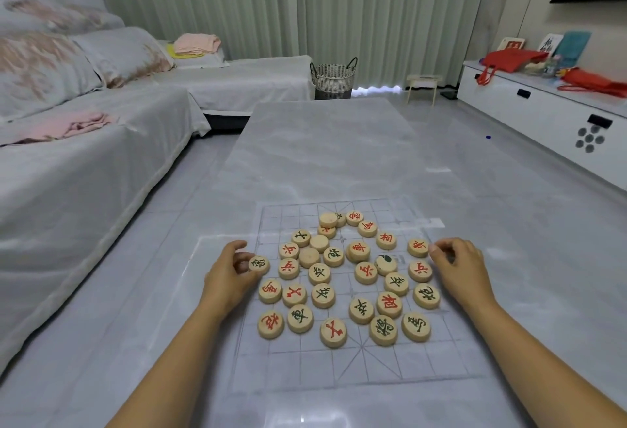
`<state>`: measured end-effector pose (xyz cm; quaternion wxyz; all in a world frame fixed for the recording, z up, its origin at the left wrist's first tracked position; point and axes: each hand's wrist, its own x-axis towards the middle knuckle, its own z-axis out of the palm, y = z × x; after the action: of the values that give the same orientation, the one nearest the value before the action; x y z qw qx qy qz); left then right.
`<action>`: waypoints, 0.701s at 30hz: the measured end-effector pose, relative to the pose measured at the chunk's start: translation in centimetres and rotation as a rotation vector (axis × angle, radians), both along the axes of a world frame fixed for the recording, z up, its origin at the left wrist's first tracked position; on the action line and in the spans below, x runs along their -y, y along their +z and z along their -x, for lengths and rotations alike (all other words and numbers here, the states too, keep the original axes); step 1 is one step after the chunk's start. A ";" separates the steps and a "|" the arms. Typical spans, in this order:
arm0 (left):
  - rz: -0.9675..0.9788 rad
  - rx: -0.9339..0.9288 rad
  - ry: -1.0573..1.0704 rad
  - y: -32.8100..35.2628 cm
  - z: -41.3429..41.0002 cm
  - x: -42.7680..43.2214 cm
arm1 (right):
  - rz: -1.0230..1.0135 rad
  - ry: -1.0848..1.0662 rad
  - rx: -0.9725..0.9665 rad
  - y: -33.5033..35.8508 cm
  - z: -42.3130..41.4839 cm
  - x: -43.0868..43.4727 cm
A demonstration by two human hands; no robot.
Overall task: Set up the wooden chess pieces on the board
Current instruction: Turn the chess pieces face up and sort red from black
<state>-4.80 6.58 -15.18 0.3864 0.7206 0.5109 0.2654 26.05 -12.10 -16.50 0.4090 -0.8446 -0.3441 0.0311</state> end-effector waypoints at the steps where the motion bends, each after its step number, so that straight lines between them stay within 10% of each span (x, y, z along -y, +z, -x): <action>1: 0.005 0.019 -0.007 -0.2 0.1 0.1 | 0.001 0.000 0.002 0.0 0.0 0.0; 14: -0.138 -0.019 0.002 -0.7 0.3 0.8 | -0.049 0.004 0.071 1.5 1.0 -1.2; 21: -0.112 0.048 -0.006 -0.6 0.4 0.9 | 0.176 0.491 0.333 4.4 6.4 -10.8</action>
<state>-5.22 5.65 -15.82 0.3582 0.7361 0.4836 0.3097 19.69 -1.32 -12.11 0.2524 -0.7618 -0.5963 0.0199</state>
